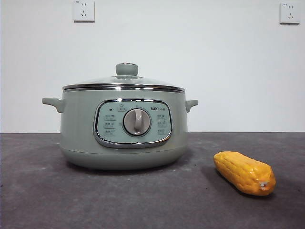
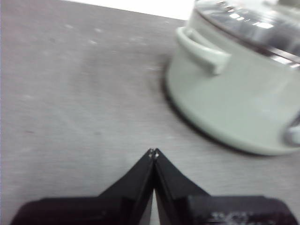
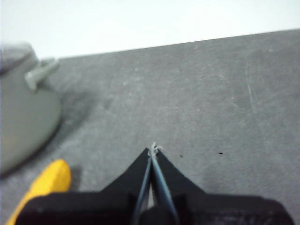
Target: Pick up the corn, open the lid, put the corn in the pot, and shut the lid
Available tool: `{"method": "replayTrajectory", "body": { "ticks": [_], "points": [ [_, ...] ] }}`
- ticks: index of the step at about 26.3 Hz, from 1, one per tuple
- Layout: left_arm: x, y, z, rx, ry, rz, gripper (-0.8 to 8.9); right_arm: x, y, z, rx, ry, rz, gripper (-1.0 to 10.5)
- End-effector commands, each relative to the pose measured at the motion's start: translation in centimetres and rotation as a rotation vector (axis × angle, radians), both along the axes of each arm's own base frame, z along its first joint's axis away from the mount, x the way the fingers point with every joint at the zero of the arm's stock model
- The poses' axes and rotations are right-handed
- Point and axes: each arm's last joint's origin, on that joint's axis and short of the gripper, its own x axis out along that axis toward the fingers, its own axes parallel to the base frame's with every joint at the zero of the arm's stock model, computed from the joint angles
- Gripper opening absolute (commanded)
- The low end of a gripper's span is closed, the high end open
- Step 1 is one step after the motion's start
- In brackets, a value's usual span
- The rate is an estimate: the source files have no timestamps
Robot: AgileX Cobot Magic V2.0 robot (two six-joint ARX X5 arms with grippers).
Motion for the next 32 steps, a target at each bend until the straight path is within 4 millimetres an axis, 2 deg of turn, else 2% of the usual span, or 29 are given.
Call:
{"method": "replayTrajectory", "body": {
  "ticks": [1,9,16,21,26,32],
  "points": [
    [-0.1,-0.1,1.5,-0.061,-0.031,-0.031,-0.06,-0.3,0.0,1.8,0.13,-0.044,0.006,-0.1],
    [-1.1,-0.4,6.8,-0.092,-0.052,-0.056,-0.06,-1.0,0.3,7.5,0.18,-0.065,0.091,-0.1],
    [-2.4,-0.8,12.2,-0.097,-0.065,-0.147,-0.06,-0.9,0.6,13.2,0.098,0.088,0.197,-0.1],
    [-2.7,-0.9,14.5,-0.064,0.01,-0.188,-0.06,-0.2,0.7,16.6,0.029,0.257,0.244,-0.1],
    [-2.7,-1.1,16.4,-0.034,0.103,-0.232,-0.07,1.0,0.8,18.7,-0.023,0.426,0.302,-0.1],
    [-2.1,-1.5,18.6,0.002,0.198,-0.32,-0.07,2.2,1.0,19.6,-0.069,0.601,0.397,-0.1]
  ]
}}
